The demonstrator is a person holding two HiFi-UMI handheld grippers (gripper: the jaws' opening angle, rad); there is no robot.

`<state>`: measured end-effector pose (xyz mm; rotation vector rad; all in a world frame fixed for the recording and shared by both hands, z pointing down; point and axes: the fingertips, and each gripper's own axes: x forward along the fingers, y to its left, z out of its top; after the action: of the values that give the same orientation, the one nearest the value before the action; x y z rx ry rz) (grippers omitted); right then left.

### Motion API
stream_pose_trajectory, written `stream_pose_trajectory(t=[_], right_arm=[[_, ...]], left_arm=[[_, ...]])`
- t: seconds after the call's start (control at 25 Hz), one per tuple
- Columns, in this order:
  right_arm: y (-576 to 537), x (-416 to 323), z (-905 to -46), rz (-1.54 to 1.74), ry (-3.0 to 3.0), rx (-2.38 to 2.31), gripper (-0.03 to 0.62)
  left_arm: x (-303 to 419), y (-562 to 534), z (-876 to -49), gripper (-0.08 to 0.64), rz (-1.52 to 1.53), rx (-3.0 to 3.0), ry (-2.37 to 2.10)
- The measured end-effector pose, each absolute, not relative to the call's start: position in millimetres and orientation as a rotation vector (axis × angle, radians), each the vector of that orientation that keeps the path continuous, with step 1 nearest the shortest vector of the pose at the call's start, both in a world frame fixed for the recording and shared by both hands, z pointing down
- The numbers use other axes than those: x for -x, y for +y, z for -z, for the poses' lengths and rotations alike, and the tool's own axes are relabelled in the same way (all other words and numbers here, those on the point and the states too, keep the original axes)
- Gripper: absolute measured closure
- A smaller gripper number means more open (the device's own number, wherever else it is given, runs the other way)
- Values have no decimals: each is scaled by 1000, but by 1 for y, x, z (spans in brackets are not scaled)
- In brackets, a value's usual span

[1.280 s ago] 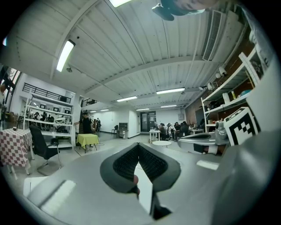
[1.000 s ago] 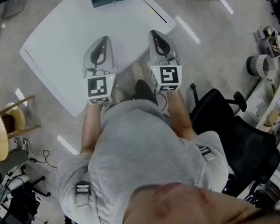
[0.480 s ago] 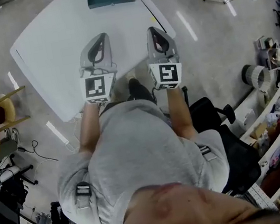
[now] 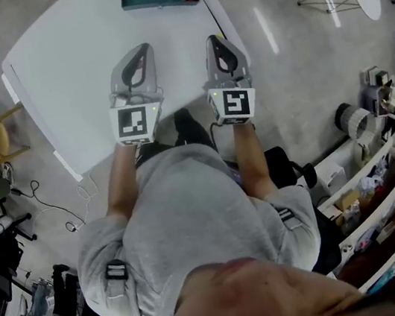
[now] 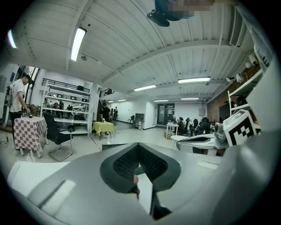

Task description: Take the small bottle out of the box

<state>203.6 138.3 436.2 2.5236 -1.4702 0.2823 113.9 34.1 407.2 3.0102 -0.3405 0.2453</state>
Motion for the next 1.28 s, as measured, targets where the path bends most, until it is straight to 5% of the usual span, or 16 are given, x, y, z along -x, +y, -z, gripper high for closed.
stream_pose_trajectory(t=[1.2, 1.28], right_arm=[[68, -315, -519, -408, -1648, -2398, 586], [63, -321, -522, -423, -1656, -2392, 531]], left_arm=[[-202, -12, -489, 548, -387, -2884, -556], [-203, -13, -491, 548, -401, -2894, -555]])
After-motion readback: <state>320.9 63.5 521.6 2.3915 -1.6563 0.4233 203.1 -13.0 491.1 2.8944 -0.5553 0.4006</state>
